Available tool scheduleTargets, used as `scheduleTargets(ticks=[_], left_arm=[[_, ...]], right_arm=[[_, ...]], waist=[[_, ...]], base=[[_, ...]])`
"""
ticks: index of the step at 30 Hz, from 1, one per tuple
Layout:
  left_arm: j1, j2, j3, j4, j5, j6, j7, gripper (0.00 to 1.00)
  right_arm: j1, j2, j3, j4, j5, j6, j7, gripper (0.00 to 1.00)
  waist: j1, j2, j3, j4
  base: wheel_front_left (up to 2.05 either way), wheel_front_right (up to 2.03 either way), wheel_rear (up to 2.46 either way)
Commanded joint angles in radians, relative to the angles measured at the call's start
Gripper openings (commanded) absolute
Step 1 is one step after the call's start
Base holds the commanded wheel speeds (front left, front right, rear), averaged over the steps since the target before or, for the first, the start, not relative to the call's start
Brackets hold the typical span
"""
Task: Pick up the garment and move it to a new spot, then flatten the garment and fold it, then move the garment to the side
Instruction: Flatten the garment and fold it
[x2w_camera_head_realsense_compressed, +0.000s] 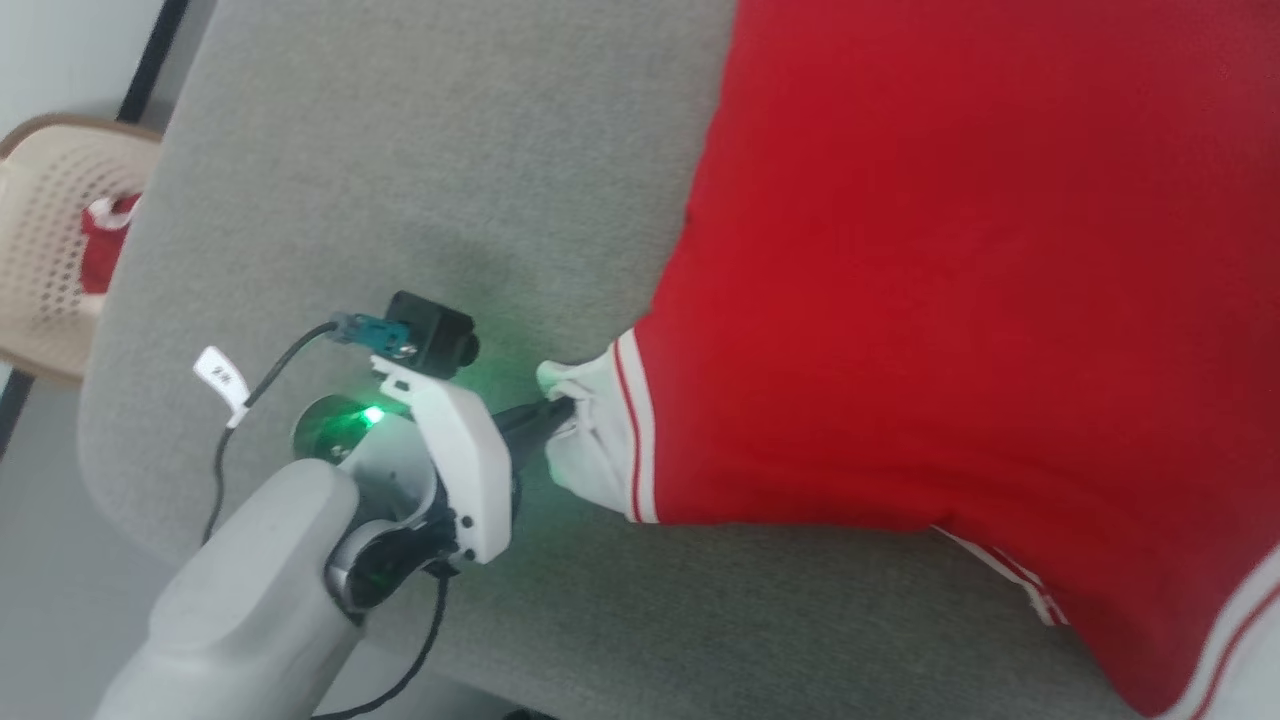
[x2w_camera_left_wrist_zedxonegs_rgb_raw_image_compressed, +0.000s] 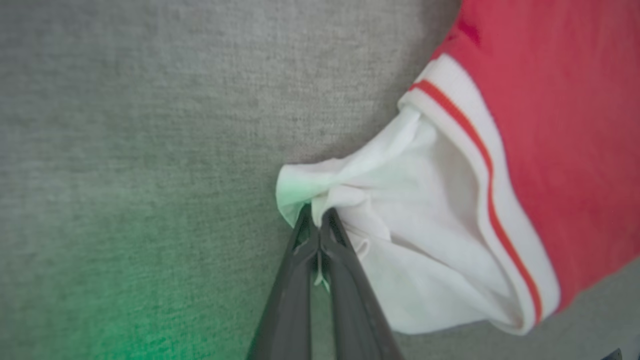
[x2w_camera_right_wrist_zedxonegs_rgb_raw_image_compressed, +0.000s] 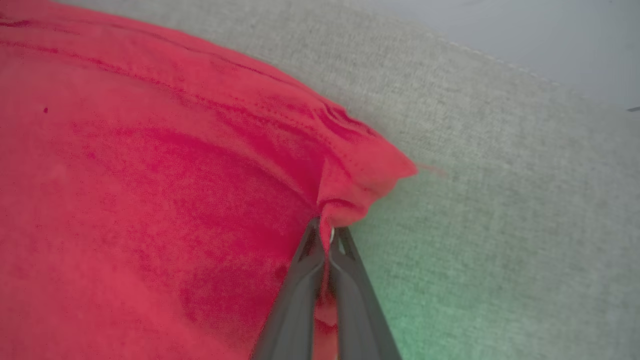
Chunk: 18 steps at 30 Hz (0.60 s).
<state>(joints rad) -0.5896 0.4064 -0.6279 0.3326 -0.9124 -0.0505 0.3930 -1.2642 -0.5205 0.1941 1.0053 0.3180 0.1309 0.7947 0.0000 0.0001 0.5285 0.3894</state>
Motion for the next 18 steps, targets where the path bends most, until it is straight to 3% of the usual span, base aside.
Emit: scheduleTargets(ticks=[1, 7, 13, 18], left_arm=[[0.025, 0.022, 0.005, 0.078, 0.024, 0.049, 0.001, 0.0], [0.043, 0.065, 0.027, 0.053, 0.016, 0.063, -0.001, 0.0], [0.063, 0.111, 0.045, 0.016, 0.011, 0.079, 0.01, 0.0], [0.087, 0.141, 0.051, -0.022, 0.006, 0.094, 0.021, 0.0]], right_arm=[[0.085, 0.019, 0.029, -0.001, 0.028, 0.0, 0.008, 0.0], [0.237, 0.013, 0.112, -0.163, 0.162, 0.0, 0.019, 0.0], [0.453, -0.042, 0.174, -0.42, 0.299, 0.0, 0.054, 0.0], [0.652, -0.087, 0.135, -0.633, 0.391, 0.0, 0.076, 0.0]], waist=[[0.0, -0.0001, -0.038, -0.043], [0.0, -0.0001, -0.101, -0.123], [0.0, -0.0001, -0.147, -0.199], [0.0, -0.0001, -0.172, -0.25]], base=[[0.0, 0.0, 0.0], [0.0, 0.0, 0.0], [0.0, 0.0, 0.0], [0.0, 0.0, 0.0]])
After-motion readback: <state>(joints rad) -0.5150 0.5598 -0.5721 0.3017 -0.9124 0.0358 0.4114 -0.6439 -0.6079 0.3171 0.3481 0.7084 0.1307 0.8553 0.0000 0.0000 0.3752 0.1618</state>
